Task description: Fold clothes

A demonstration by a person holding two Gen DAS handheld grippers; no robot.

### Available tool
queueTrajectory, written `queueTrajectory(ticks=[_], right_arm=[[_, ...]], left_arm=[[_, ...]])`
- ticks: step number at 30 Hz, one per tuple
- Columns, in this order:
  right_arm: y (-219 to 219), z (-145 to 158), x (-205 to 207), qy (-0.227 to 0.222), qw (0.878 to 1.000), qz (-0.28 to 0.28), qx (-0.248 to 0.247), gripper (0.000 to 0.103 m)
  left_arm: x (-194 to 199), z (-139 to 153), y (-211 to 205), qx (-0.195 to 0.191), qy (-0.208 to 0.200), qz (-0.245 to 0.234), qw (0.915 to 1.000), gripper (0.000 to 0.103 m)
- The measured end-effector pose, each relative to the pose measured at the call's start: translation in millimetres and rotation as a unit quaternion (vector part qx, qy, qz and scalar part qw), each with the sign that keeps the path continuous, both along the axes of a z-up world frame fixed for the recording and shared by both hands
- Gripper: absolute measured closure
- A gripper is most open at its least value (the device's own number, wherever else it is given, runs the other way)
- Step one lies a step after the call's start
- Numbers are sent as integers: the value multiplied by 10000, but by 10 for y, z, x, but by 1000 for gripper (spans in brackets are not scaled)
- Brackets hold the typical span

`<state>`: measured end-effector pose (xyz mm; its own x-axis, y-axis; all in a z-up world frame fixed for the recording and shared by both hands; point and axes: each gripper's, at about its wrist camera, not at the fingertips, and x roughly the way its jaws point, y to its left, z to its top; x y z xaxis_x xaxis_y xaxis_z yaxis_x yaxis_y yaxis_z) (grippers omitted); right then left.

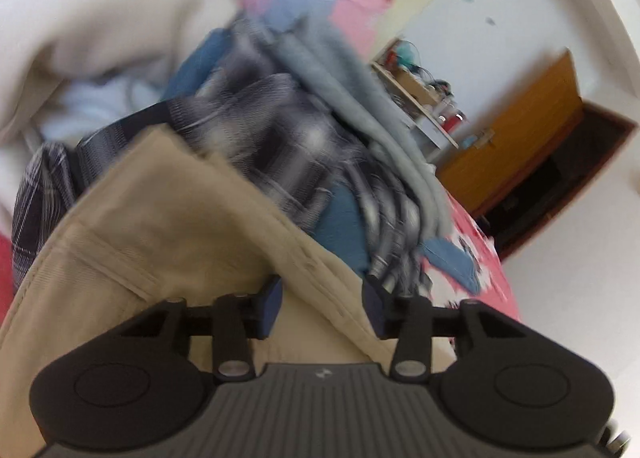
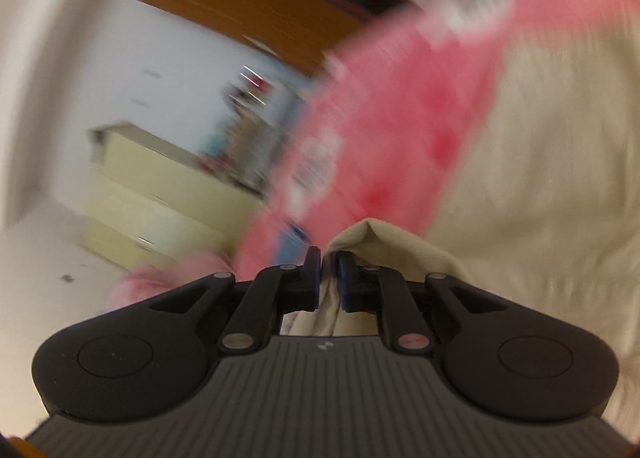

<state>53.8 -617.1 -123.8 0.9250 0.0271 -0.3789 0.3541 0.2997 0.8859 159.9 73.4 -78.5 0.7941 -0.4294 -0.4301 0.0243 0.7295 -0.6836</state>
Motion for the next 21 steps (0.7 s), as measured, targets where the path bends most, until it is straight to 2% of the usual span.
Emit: queueTrajectory(ticks=[1,2,3,4,7,11,14,17,21], right_arm=[[-32,-125,50,129,9996,26,243,93],[-44,-169,13,62,9994,42,350,92],[-53,-186,-41,-59,9991,64,404,91],[-65,-172,-115,-147,9988,73,454,83],[-87,-35,-394,-322,9982,111,502,68],[16,302,-846,-524,9971,456,320,54],[299,424,-1070,-323,9935,1063,246,47],[700,322,-1117,39,9842,1742,327,45],[1208,-16,-962,556,9681,2394,488,45]], left_arm=[[-25,-14,44,-259,-94,-16,9996,39],[-81,-18,103,-569,-226,-54,9981,35],[-154,-13,160,-812,-336,-61,9961,33],[-233,-1,224,-986,-419,-28,9942,32],[-528,57,386,-1196,-389,5,9921,31],[-1017,165,526,-762,-190,-251,9966,31],[-1408,135,579,-496,25,-492,9976,28],[-1550,-91,455,-302,420,-530,9973,27],[-1509,-478,344,-344,793,-167,9961,28]])
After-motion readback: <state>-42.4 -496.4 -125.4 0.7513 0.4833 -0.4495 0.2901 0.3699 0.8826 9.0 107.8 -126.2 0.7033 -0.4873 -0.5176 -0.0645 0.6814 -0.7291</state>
